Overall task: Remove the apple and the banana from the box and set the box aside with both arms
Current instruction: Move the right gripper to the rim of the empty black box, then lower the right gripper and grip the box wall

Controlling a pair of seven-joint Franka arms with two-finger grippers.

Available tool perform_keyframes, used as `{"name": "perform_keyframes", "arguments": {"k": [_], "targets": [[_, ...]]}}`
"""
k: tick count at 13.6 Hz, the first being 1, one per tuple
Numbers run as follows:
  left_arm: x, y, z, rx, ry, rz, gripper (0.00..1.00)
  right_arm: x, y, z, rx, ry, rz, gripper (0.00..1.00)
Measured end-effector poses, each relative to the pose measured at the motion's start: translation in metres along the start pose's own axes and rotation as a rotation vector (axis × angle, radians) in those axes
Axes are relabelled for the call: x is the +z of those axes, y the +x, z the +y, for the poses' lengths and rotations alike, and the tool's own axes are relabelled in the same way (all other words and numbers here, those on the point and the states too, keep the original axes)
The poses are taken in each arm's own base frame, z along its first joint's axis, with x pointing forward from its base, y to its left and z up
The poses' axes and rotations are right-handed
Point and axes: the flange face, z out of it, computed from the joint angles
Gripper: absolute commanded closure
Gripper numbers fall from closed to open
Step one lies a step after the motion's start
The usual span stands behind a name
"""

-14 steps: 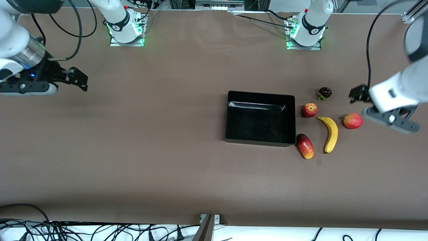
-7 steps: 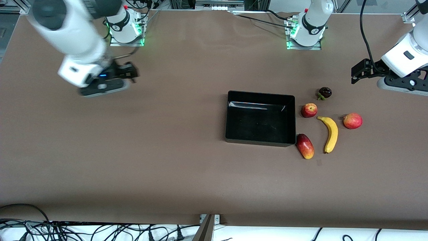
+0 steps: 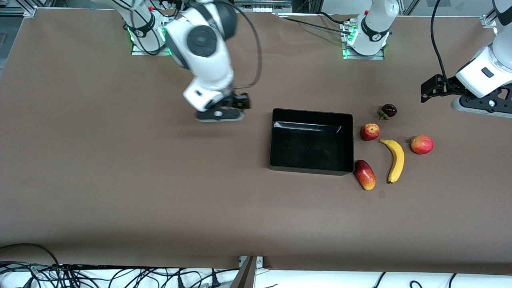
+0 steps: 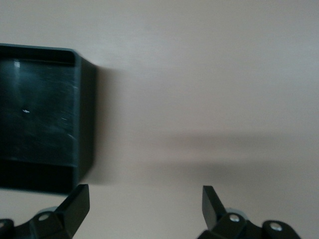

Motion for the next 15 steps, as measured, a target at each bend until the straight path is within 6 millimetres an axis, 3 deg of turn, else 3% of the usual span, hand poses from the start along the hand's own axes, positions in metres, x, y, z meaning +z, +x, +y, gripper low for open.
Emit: {"name": "perform_keyframes", "arguments": {"k": [4,9,10,13,14,15], "targets": [[0.000,0.000,0.002,0.003,0.000,0.000,0.00,0.094,-0.032,-0.078,0.016,0.026,0.007,0.00],[0.000,0.000,0.000,0.000,0.000,-0.001,0.00,0.164,-0.050,-0.101,0.051,0.035,0.007,0.00],[0.000,0.000,0.000,0.000,0.000,-0.001,0.00,0.173,-0.051,-0.101,0.051,0.032,0.005,0.05],[0.000,0.000,0.000,-0.001,0.000,-0.001,0.00,0.191,-0.049,-0.100,0.050,0.032,0.009,0.64],[0.000,0.000,-0.001,-0.001,0.000,-0.002,0.00,0.193,-0.048,-0.100,0.044,0.030,0.009,0.72],[0.000,0.000,-0.001,-0.001,0.000,-0.002,0.00,0.194,-0.047,-0.099,0.029,0.029,0.010,0.74]]}}
